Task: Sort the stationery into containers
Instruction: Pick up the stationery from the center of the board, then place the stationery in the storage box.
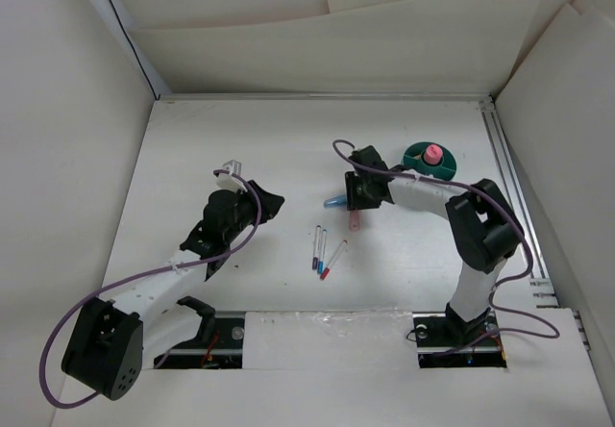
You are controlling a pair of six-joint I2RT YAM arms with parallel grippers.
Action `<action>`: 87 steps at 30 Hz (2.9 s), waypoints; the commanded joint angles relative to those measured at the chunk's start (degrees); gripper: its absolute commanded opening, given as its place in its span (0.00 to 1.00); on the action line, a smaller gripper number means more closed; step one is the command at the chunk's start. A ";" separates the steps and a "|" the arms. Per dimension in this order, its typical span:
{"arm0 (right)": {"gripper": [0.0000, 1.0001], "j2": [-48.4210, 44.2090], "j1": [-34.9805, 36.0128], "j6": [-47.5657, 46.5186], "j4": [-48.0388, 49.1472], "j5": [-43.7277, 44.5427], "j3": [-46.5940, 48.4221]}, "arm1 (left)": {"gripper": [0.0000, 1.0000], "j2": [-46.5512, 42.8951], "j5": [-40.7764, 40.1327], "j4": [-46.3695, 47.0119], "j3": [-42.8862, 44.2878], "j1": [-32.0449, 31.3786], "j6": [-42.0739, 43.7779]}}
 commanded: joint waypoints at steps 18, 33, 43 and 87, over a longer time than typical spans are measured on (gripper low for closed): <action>0.27 0.74 -0.48 -0.72 -0.82 -0.16 3.52 | 0.28 -0.06 0.70 2.01 1.32 -0.19 0.79; 0.19 -9.01 -3.19 -0.72 0.76 -4.46 4.66 | 0.28 -0.06 0.70 2.01 1.32 -0.19 0.79; 0.17 -13.86 -16.98 0.34 7.00 -9.31 13.96 | 0.28 -0.06 0.70 2.01 1.32 -0.19 0.79; 0.16 -2.60 -31.07 -0.46 13.07 3.61 14.77 | 0.28 0.47 0.17 2.62 1.32 -0.81 0.79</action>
